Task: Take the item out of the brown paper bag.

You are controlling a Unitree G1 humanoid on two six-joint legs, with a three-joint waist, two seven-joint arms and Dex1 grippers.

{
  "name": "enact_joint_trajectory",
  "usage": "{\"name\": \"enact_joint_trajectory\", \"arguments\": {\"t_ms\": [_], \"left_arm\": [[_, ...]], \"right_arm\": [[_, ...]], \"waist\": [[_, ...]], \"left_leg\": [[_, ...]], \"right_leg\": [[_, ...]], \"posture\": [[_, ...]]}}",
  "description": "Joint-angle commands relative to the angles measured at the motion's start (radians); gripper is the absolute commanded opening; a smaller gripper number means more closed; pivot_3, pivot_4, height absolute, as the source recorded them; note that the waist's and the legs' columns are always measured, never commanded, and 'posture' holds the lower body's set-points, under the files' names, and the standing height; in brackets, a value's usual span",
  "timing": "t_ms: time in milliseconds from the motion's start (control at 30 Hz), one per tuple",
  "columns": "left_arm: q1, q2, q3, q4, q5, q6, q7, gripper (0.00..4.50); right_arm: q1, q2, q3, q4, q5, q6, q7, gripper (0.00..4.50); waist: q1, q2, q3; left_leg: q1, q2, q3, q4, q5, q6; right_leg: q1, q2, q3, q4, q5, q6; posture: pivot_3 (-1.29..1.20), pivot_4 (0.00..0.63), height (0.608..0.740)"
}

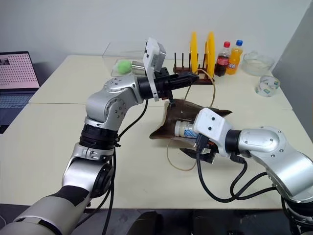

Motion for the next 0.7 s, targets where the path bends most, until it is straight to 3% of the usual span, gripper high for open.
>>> {"name": "enact_joint_trajectory", "arguments": {"t_ms": [33,167,367,533,700], "left_arm": [[-0.005,-0.009,0.026,-0.051,-0.021,-0.015,0.013,0.0],[0.003,-0.02,0.029,-0.073,-0.035,-0.003,0.024,0.0],[0.004,-0.031,0.033,-0.081,-0.044,-0.004,0.034,0.0],[0.006,-0.031,0.038,-0.087,-0.051,-0.006,0.041,0.0],[0.011,-0.033,0.041,-0.098,-0.059,-0.001,0.047,0.0]], "right_arm": [[0.017,-0.04,-0.032,0.007,-0.009,-0.035,0.001,4.45],[-0.045,0.067,0.065,0.073,-0.046,-0.023,-0.108,4.45],[-0.13,0.231,0.071,0.21,-0.063,0.081,-0.246,4.45],[-0.158,0.252,0.091,0.278,-0.07,0.097,-0.274,4.45],[-0.226,0.163,0.332,0.36,-0.243,-0.058,-0.226,4.45]], "waist": [[0.0,0.0,0.0],[-0.007,0.0,0.0],[-0.01,0.0,0.0],[-0.01,0.0,0.0],[-0.011,0.0,0.0]], "left_leg": [[0.0,0.0,0.0,0.0,0.0,0.0],[0.001,0.0,0.0,0.0,-0.001,0.001],[0.003,0.0,0.001,0.0,-0.001,0.002],[0.002,0.0,0.001,0.0,0.0,0.002],[0.002,0.0,0.002,0.0,0.0,0.002]], "right_leg": [[0.0,0.0,0.0,0.0,0.0,0.0],[0.0,0.0,0.0,0.001,0.0,0.0],[-0.002,0.0,0.001,0.009,0.0,0.0],[-0.002,0.0,0.001,0.009,0.0,-0.001],[-0.004,0.0,0.002,0.01,0.0,-0.001]], "posture": [[0.0,0.15,0.74],[0.0,0.15,0.74],[0.0,0.15,0.74],[0.0,0.15,0.74],[0.0,0.15,0.74]]}}
